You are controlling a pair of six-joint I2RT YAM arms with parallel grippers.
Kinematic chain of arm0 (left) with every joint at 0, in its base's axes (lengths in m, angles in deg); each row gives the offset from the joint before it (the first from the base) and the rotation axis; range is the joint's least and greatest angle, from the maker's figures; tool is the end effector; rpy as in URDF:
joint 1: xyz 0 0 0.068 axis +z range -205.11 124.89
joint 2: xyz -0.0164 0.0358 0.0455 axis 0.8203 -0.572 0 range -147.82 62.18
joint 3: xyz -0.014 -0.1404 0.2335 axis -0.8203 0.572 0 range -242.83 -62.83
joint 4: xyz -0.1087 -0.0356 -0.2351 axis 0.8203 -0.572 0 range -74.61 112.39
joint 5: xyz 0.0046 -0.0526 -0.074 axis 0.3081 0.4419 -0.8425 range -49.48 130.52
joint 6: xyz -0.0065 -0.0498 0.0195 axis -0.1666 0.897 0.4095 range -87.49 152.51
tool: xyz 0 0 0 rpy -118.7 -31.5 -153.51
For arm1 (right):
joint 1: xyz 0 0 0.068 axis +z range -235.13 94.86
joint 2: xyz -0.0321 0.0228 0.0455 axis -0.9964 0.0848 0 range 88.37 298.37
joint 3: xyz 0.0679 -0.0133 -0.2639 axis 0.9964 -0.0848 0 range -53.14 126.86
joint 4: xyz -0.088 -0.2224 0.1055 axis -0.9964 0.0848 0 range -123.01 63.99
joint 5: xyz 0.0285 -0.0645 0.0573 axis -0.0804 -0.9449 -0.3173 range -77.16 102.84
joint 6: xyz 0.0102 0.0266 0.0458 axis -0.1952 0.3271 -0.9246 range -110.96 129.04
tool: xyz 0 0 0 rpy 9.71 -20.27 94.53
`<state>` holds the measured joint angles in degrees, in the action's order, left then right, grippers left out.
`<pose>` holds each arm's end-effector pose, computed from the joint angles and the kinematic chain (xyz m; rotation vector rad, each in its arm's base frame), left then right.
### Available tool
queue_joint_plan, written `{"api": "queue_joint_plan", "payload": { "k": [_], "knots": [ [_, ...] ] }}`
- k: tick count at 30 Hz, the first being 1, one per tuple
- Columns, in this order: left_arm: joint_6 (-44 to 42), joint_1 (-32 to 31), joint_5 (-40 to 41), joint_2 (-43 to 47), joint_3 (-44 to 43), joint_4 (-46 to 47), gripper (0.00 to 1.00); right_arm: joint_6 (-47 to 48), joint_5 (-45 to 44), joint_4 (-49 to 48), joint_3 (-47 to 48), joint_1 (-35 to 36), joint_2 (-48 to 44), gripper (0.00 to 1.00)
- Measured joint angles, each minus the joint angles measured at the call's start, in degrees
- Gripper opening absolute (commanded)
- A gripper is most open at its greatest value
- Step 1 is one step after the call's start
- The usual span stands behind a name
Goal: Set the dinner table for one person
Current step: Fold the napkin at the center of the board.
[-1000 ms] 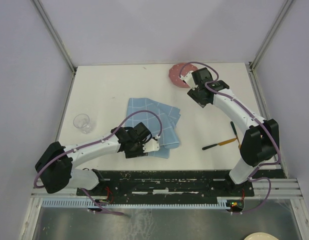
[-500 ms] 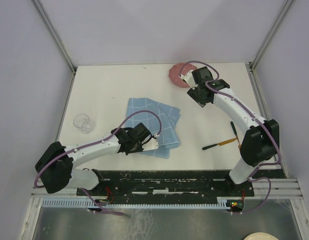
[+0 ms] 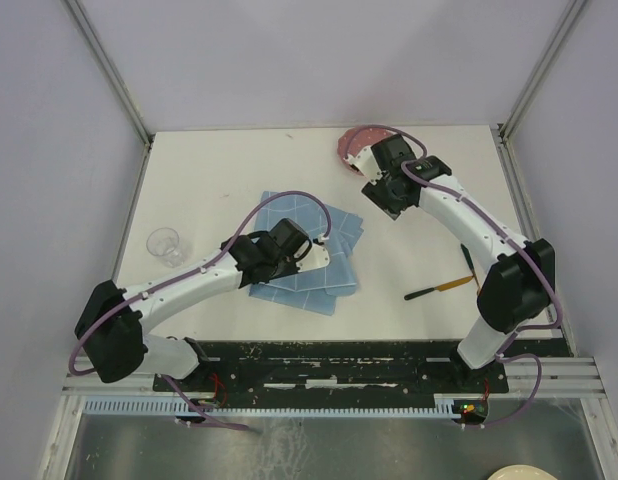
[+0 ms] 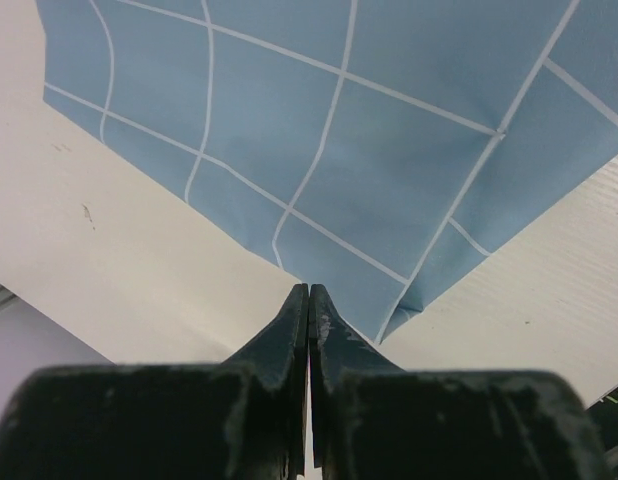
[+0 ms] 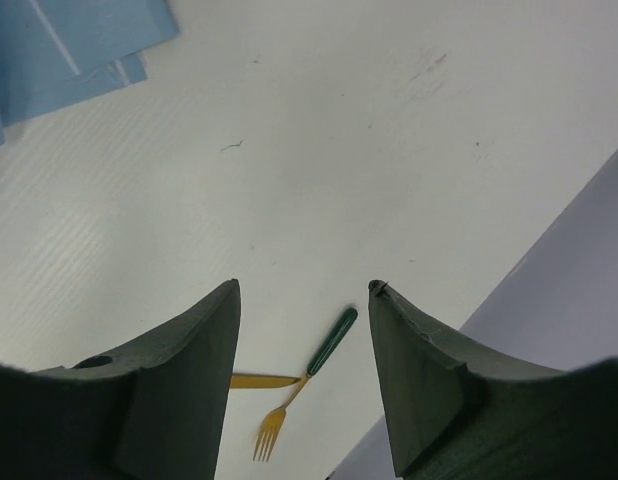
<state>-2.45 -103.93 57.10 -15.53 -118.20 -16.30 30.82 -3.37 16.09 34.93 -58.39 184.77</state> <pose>0.1826 -0.1933 0.2393 1.6578 1.9948 0.2940 0.3248 0.1526 0.3085 -0.9490 2.3627 -0.3297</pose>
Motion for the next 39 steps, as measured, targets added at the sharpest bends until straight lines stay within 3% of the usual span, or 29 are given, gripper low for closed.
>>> {"api": "queue_joint_plan", "payload": {
  "k": [3, 6, 9, 20, 23, 29, 39],
  "knots": [
    [0.0, 0.0, -0.11, 0.0, -0.85, -0.11, 0.04, -0.42, 1.97, 1.92, 0.09, 1.25, 0.0, 0.66],
    [0.02, 0.0, -0.5, 0.0, -0.83, -0.59, 0.27, -1.03, 2.91, 2.97, 0.09, 1.84, 0.0, 0.72],
    [0.04, 0.0, -1.66, 0.15, -0.24, -1.05, 0.38, -1.6, 4.02, 3.41, 0.09, 2.19, 0.0, 0.77],
    [0.11, 0.0, -3.61, 2.86, 5.86, -2.86, 0.5, -4.7, 19.74, 11.74, 2.27, 2.91, 1.51, 0.77],
    [0.11, -0.02, -3.58, 3.28, 7.76, -2.45, 0.57, -5.05, 20.31, 12.33, 2.27, 3.23, 2.14, 0.77],
    [0.11, 0.0, -3.34, 3.3, 11.04, -0.17, 0.61, -4.96, 19.15, 12.85, 2.27, 3.21, 2.25, 0.77],
    [0.09, 0.0, 2.45, 0.04, 13.18, 7.65, 0.57, -4.5, 16.48, 12.87, 2.23, 3.21, 2.25, 0.77]
  ]
}}
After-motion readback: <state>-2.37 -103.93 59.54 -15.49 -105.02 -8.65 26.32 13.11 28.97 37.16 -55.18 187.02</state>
